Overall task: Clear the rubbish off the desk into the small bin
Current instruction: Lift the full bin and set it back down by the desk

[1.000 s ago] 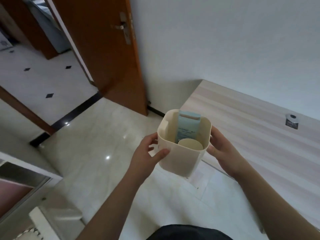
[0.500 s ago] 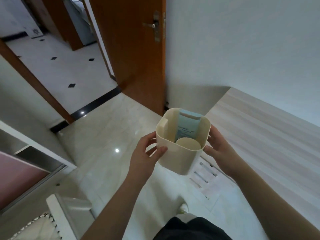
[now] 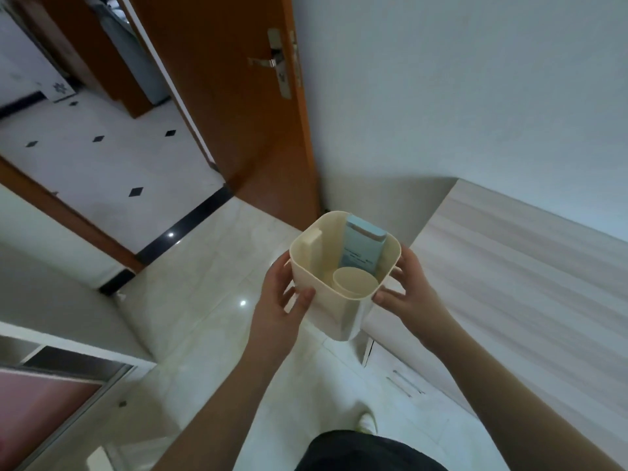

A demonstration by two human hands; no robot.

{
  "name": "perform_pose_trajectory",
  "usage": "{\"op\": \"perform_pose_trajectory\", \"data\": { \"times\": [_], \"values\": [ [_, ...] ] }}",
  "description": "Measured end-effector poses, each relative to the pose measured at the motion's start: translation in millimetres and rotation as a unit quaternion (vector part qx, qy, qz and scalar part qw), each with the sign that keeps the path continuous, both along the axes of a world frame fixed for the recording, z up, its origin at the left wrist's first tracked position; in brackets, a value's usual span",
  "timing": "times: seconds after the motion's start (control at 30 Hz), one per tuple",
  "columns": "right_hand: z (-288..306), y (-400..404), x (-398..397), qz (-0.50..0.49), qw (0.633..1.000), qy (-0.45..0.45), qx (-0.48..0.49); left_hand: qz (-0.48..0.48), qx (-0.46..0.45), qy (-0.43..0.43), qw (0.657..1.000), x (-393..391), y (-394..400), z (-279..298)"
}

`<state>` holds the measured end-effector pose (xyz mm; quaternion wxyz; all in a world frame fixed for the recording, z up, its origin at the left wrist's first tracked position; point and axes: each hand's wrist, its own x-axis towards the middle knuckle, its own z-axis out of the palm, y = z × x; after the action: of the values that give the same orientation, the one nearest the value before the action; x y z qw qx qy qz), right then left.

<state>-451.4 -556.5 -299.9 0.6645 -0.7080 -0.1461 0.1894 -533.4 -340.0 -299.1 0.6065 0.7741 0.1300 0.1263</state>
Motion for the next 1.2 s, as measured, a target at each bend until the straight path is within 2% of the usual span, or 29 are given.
{"op": "perform_pose_trajectory", "data": {
  "times": [0.27,0.43,0.6,0.83,1.2],
  "values": [
    [-4,22,37,-0.030,0.999,0.004,-0.040,-0.087,0.044,0.016,0.995,53,7,-6],
    [-10,27,59,-0.012,0.998,0.007,-0.063,-0.098,0.057,0.011,0.993,80,18,-10],
    [-12,46,79,-0.052,0.997,-0.012,-0.062,-0.102,0.048,-0.002,0.994,110,44,-15],
    [-13,115,121,-0.090,0.989,-0.023,-0.114,-0.128,0.001,-0.022,0.992,162,116,-36],
    [-12,220,172,-0.197,0.976,-0.020,-0.095,-0.225,-0.016,0.008,0.974,268,229,-35]
  ]
}}
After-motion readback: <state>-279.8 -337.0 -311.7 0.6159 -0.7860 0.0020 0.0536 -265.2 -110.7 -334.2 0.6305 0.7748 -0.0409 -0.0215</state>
